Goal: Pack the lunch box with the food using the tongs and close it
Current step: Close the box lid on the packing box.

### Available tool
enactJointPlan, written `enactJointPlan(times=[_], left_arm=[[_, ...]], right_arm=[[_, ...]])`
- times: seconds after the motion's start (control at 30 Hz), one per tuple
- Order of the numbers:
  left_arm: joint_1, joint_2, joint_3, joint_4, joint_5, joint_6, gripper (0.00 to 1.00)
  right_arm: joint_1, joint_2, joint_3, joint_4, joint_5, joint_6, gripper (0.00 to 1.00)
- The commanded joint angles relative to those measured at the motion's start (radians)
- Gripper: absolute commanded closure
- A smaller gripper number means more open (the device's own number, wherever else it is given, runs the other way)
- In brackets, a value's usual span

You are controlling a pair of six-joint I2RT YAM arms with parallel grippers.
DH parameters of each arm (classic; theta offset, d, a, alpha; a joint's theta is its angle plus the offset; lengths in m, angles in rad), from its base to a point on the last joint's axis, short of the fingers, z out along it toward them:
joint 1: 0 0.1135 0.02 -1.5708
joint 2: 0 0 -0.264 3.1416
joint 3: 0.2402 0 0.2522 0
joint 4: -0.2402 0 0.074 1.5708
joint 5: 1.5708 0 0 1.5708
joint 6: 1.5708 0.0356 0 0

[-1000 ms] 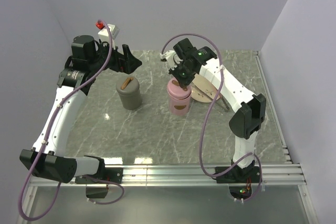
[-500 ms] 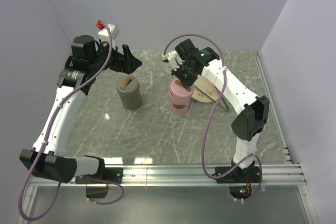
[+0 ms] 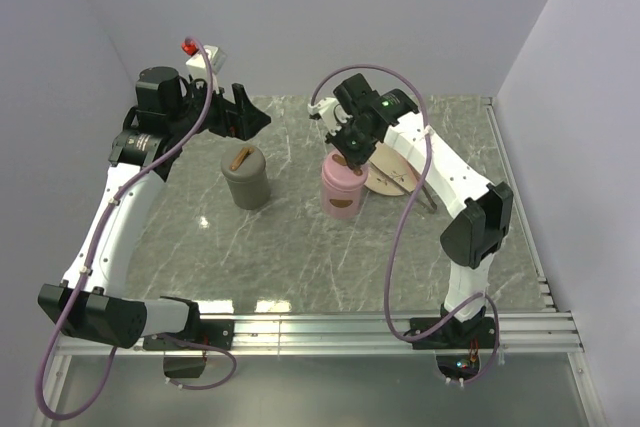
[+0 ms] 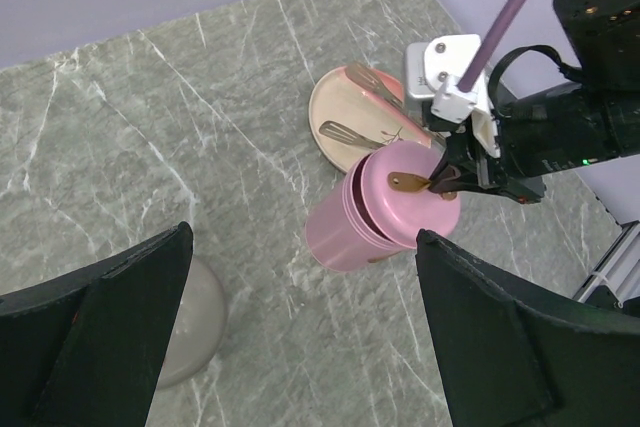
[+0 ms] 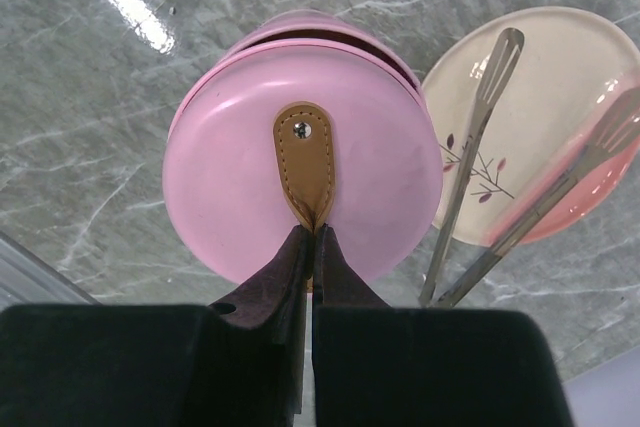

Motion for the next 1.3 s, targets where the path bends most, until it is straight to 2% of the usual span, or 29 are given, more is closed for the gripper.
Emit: enactJointPlan(times=[0.0,0.7,0.77,0.87,1.0,1.13,1.27], left_arm=[[0.006,-0.008,0.011,0.029,0.022,-0.008,0.01],[0.012,-0.028,-0.038,0.033,0.003,-0.014,0.01],[0.037,-0.021,-0.049,0.035,0.010,-0.075,0.01],[0.129,0.013,-0.058,0.033,0.081,-0.138,0.01],[0.217,0.056,-0.064,0.007,0.117,-0.163,0.01],[0.239,0.061,-0.084,0.015,0.142,-0.175,0.01],[0.247,0.053,-0.094,0.010,0.127,-0.160,0.01]], right_arm=[[0.003,0.034,0.058,-0.008,-0.020,-0.014,1.00],[-0.011,0.184,0.102,-0.070,-0.106,-0.052,1.00],[-0.010,0.194,0.105,-0.072,-0.108,-0.053,1.00],[-0.005,0.212,0.107,-0.078,-0.105,-0.058,1.00],[0.015,0.218,0.087,-0.078,-0.059,-0.078,1.00],[0.033,0.221,0.078,-0.078,-0.019,-0.087,1.00],[0.035,0.205,0.087,-0.070,-0.046,-0.074,0.98]])
